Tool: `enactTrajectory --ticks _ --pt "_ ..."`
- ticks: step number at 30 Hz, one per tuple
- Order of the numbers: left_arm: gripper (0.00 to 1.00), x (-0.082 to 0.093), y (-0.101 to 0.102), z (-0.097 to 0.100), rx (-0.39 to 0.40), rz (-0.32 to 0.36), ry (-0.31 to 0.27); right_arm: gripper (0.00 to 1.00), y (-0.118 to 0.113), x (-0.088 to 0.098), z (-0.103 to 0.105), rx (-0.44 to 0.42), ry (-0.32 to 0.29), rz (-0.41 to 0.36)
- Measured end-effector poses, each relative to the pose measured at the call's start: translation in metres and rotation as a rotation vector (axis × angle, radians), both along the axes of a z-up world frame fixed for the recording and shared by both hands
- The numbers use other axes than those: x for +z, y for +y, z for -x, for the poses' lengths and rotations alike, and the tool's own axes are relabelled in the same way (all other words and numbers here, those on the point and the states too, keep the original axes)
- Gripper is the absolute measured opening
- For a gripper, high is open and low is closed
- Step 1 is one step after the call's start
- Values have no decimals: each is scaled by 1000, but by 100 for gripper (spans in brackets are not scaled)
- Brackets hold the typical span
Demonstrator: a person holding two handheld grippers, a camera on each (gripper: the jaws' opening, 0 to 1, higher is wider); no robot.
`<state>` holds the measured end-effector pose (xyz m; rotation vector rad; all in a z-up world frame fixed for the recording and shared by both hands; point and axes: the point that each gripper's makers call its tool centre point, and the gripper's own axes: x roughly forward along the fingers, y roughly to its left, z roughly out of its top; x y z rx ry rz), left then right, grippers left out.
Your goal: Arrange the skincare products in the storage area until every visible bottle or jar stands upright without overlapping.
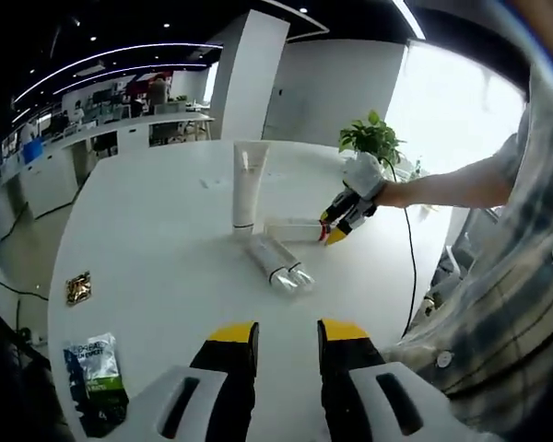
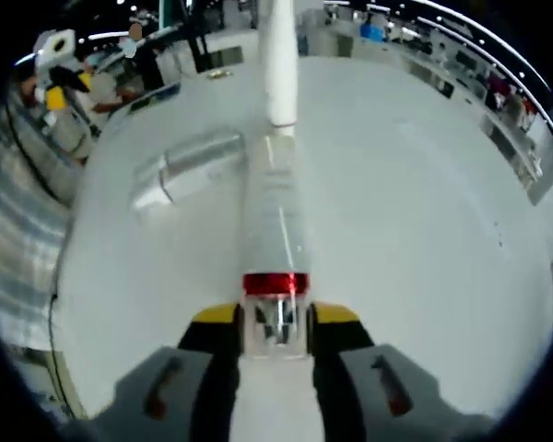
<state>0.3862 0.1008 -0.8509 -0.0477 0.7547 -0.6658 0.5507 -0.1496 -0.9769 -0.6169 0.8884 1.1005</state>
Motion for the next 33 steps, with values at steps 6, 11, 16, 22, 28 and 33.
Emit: enactTrajectory --ticks 6,11,16,22,28,33 --pt "26 -1 -1 -1 4 4 -4 27 -1 0 -5 -93 26 -47" --pt "26 1 -6 -2 4 24 -5 25 -2 -2 -6 -82 -2 7" --pt "26 6 -7 -5 13 39 -18 25 1 18 -4 -90 -3 -17" --pt "26 2 -9 -3 9 44 -9 25 -5 34 3 -32 -12 54" --pt "26 2 -16 -2 -11 52 -5 25 -6 54 12 17 -42 94" --pt "26 4 -22 -3 -25 60 -9 25 -7 65 19 56 -45 125"
